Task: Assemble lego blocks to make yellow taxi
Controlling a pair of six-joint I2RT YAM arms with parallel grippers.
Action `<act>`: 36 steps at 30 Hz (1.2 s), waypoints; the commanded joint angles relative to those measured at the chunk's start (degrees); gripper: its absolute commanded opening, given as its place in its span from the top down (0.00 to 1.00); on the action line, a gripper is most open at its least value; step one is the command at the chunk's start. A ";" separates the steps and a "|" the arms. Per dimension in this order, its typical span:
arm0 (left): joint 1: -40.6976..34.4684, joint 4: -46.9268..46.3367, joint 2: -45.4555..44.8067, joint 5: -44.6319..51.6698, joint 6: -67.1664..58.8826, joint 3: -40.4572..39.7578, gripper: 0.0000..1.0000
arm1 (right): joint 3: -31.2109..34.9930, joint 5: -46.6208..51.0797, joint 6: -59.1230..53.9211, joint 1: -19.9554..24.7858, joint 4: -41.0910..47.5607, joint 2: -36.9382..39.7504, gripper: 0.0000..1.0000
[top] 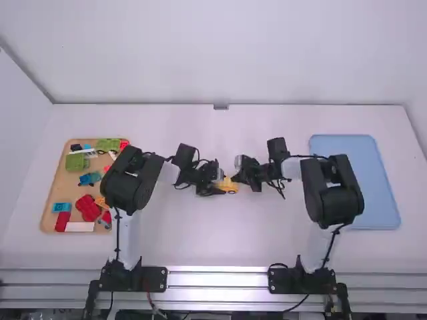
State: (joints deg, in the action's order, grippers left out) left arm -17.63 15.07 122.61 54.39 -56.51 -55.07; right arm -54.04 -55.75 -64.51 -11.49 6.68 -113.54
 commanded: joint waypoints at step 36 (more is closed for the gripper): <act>-0.37 -1.07 1.29 -3.02 1.81 1.36 0.78 | -0.39 7.67 0.39 -4.76 2.69 5.68 1.00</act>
State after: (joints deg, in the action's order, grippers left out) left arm -17.45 15.00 122.61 54.43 -56.62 -55.07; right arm -54.04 -43.53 -62.54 -15.99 8.51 -108.77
